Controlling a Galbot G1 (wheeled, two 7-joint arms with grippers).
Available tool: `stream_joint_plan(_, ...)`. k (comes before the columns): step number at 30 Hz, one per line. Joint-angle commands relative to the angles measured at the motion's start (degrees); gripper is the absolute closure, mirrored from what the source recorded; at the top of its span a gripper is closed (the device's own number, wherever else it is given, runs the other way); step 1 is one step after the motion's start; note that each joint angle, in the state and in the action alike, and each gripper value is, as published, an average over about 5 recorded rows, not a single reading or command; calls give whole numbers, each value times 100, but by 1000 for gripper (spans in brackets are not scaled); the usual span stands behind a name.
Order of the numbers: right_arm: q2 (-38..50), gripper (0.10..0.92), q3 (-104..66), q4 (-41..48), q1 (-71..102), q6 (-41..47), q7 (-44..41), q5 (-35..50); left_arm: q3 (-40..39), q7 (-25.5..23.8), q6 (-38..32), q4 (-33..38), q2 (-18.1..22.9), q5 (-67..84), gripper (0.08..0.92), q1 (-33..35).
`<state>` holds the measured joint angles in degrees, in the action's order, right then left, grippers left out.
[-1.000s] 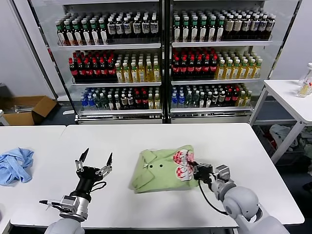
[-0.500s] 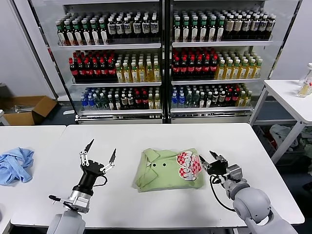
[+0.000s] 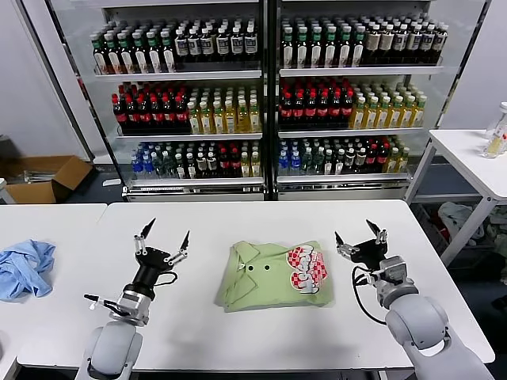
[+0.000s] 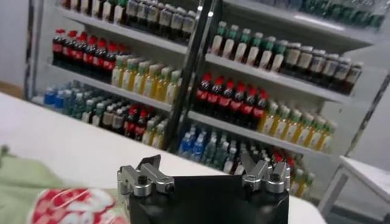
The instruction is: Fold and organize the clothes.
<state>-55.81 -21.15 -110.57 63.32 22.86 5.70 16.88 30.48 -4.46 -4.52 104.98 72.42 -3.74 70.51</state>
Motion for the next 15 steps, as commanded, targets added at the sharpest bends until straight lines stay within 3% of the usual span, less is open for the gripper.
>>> stream_joint_plan(1, -75, 203, -130, 451, -302, -342, 10, -251, 32, 481, 1128, -56, 18, 1041, 177, -194)
stream_joint_plan(15, 34, 203, -377, 522, -110, -801, -155, -874, -91, 225, 800, 225, 19, 1053, 177, -137)
